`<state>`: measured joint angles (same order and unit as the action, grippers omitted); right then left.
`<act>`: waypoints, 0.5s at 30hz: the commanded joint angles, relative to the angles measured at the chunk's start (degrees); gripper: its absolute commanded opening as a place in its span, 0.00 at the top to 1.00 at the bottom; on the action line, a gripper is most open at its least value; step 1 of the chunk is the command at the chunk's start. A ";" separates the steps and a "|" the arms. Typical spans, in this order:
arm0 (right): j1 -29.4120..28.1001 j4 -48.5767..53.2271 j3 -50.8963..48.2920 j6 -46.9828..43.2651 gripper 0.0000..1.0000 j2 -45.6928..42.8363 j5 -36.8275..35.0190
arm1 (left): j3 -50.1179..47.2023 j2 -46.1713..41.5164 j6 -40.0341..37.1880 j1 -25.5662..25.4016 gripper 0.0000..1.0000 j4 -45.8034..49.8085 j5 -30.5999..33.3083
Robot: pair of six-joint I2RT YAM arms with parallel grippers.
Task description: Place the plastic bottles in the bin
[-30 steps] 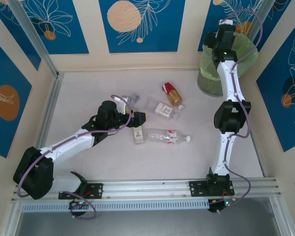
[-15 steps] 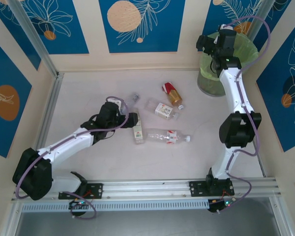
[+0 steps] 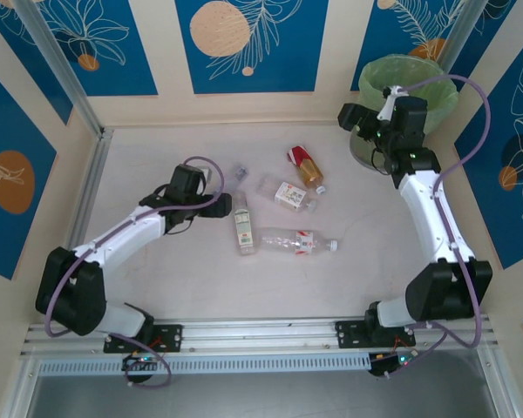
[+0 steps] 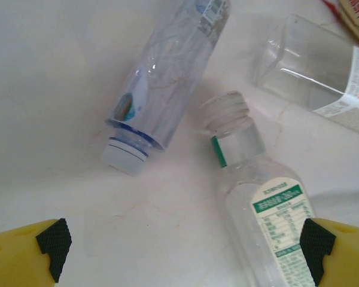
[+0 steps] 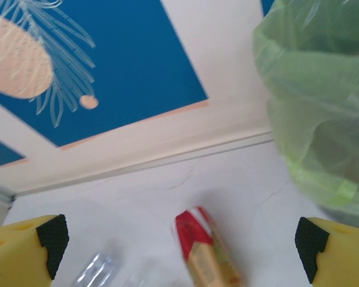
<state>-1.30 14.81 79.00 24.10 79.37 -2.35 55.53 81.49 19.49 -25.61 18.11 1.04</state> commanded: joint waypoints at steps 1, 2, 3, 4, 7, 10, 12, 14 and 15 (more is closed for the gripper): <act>-0.36 2.04 -2.04 1.05 0.00 -4.24 7.01 | 2.13 1.91 -4.48 1.78 0.00 3.30 -2.35; -0.45 3.59 -2.46 1.13 0.00 -5.16 7.29 | 2.49 2.90 -4.89 2.66 0.00 3.51 -2.48; -0.54 4.94 -2.88 1.22 0.00 -6.15 7.51 | 3.39 4.27 -5.17 3.53 0.00 4.58 -2.28; -0.63 5.87 -3.36 1.14 0.01 -6.90 8.08 | 4.30 5.41 -5.70 4.25 0.00 5.72 -2.36; -0.79 6.65 -6.02 1.47 0.00 -9.94 9.46 | 7.16 9.30 -9.85 4.95 0.00 7.97 -3.85; -0.85 5.64 -9.56 2.77 0.01 -12.75 9.52 | 10.28 13.35 -14.10 4.93 0.00 9.95 -4.05; -0.81 5.73 -11.16 3.44 0.00 -14.16 8.69 | 12.26 16.04 -16.39 4.95 0.00 10.66 -3.08; -0.90 5.99 -11.84 4.34 0.00 -14.96 7.60 | 14.48 18.42 -17.44 5.10 0.00 11.75 -3.36; -0.89 5.64 -12.26 4.69 0.00 -15.26 7.56 | 15.93 19.85 -17.70 5.29 0.00 12.63 -4.05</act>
<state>-1.83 20.12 67.83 26.63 65.60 5.15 67.77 98.85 6.00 -20.88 27.03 -1.52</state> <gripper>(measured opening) 0.995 0.995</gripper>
